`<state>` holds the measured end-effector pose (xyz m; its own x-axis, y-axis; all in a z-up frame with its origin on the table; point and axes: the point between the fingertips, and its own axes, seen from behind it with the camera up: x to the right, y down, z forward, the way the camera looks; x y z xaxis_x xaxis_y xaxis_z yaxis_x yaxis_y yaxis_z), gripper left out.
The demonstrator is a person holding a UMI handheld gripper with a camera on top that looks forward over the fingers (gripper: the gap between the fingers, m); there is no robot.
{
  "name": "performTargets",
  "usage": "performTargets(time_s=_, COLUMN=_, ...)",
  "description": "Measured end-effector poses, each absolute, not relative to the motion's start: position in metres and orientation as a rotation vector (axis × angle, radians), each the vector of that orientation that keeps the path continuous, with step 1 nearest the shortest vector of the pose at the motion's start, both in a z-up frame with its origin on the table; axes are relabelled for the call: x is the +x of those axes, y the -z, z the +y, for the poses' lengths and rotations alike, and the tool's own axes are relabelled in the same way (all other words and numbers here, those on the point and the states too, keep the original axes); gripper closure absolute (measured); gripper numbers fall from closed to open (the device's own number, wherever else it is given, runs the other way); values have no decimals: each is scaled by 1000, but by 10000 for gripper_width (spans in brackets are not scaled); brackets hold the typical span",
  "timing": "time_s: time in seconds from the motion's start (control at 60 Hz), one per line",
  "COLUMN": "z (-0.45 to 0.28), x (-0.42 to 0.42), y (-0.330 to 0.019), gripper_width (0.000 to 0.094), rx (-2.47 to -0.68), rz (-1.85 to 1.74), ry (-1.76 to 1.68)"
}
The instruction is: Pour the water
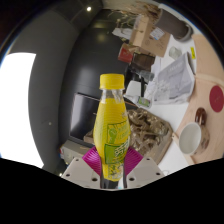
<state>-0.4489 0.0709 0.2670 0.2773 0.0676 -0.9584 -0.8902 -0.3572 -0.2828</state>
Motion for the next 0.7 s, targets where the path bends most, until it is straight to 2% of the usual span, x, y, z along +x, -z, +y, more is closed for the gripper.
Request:
performTargets(time_s=0.133, z=68, x=-377, y=-295, gripper_width=683, rx=-1645, rz=496, ry=-830)
performTargets(time_s=0.283, z=66, x=-285, y=-284, gripper_width=684, rx=-1696, rz=307, ry=-386)
performTargets(time_s=0.417, z=66, x=-219, y=-236, gripper_width=683, rx=-1773, rz=198, ry=-78)
performTargets(time_s=0.483, z=68, x=-201, y=-199, gripper_width=684, rx=-1815, rz=158, ry=8)
performTargets(time_s=0.7, z=68, x=-189, y=-103, gripper_width=683, rx=-1944, rz=116, ry=58)
